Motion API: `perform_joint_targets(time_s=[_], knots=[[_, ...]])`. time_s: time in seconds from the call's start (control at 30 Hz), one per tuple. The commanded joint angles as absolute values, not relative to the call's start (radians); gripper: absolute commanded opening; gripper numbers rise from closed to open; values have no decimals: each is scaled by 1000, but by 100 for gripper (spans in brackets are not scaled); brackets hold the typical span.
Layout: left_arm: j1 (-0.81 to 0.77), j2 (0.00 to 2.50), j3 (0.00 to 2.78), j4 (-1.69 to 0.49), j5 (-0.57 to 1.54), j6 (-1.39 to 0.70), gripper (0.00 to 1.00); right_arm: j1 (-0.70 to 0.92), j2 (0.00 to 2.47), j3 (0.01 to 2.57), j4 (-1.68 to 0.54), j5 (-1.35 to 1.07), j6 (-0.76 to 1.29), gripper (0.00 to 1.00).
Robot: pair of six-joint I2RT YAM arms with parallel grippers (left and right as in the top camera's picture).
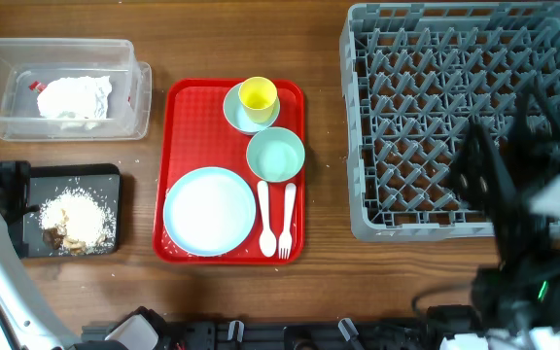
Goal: Sort waste into correct bins and load items into the dishwasher rack
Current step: 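Raise the right arm and move it over the dishwasher rack, then reach the right gripper to the light-blue plate rim and grip it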
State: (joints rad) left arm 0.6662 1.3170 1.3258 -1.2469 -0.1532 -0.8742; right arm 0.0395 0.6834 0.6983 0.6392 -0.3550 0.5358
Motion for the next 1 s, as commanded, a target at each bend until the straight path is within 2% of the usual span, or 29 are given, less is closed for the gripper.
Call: perform_joint_targets(time_s=[0.0,0.07,0.13,0.17,0.27,0.37,0.47,0.57,0.73,0.8,0.87,0.97], knots=[[672,1322,1322,-1246,-166,-876,100,43,944,998,328,-708,390,100],[672,1322,1322,-1246,-166,-876,100,43,1135,1215,27,-857,307,100],[672,1322,1322,-1246,-166,-876,100,43,1267,1305,-78,-978,301,100],[672,1322,1322,-1246,-166,-876,100,43,1316,1309,-73,-1023,322,100],[672,1322,1322,-1246,-166,-876,100,43,1431,1309,-31,-1132,582,100],[672,1322,1322,-1246,-167,-876,100,83,1510,1309,74,-1267,547,100],[672,1322,1322,-1246,-166,-876,100,162,1514,1309,46,-1134,488,100],[672,1322,1322,-1246,-166,-876,100,259,1513,1309,-76,-886,434,100],[672,1322,1322,-1246,-166,-876,100,524,1517,1363,-405,-154,234,100],[672,1322,1322,-1246,-166,-876,100,640,1525,1418,-483,44,168,100],[672,1322,1322,-1246,-166,-876,100,714,1551,1490,-558,110,126,100],[672,1322,1322,-1246,-166,-876,100,768,1613,1601,-668,68,104,100]])
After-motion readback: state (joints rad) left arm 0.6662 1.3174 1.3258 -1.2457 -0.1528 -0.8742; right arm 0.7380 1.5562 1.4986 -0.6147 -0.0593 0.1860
